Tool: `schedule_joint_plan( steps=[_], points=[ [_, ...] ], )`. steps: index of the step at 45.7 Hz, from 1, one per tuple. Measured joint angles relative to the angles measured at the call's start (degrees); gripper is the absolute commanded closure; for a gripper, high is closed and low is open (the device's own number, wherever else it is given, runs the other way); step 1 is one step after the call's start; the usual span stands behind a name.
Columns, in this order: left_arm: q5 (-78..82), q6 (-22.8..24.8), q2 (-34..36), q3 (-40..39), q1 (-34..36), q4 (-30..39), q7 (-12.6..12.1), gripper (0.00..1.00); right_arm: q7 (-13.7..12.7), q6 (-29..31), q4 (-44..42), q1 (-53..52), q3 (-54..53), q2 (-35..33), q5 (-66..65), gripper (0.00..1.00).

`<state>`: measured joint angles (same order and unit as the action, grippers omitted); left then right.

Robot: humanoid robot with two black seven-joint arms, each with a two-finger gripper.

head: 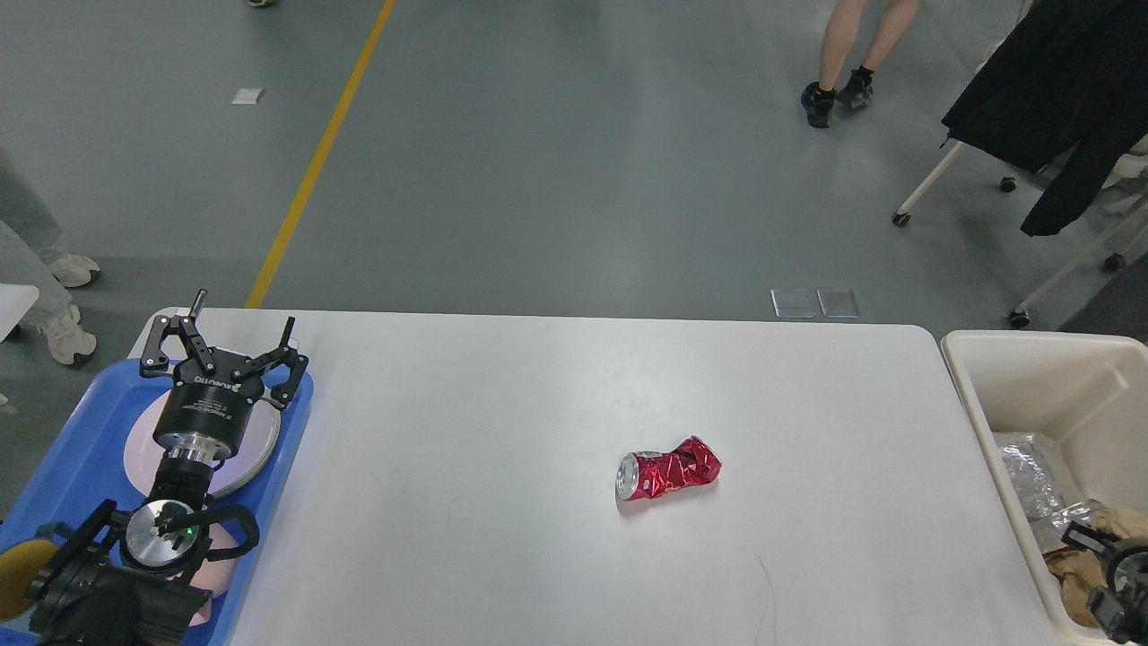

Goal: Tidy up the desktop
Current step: 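Raise the right gripper out of the white bin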

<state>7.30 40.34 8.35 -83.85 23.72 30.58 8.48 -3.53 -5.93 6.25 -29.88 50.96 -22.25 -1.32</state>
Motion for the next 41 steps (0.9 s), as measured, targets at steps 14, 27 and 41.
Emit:
schedule_joint_plan(
  steps=[14,27,41],
  points=[
    [0.0,0.0,0.0,0.0,0.0,0.0,0.0,0.03,0.0,0.0,0.3,-0.6,-0.3,-1.0,0.0,0.00],
    [0.0,0.0,0.0,0.0,0.0,0.0,0.0,0.03,0.1,0.6,0.4,-1.9,-1.9,-2.1,0.2,0.00],
    [0.0,0.0,0.0,0.0,0.0,0.0,0.0,0.03,-0.6,9.2,0.9,-8.1,-10.6,-6.3,-1.9,0.00]
  ],
)
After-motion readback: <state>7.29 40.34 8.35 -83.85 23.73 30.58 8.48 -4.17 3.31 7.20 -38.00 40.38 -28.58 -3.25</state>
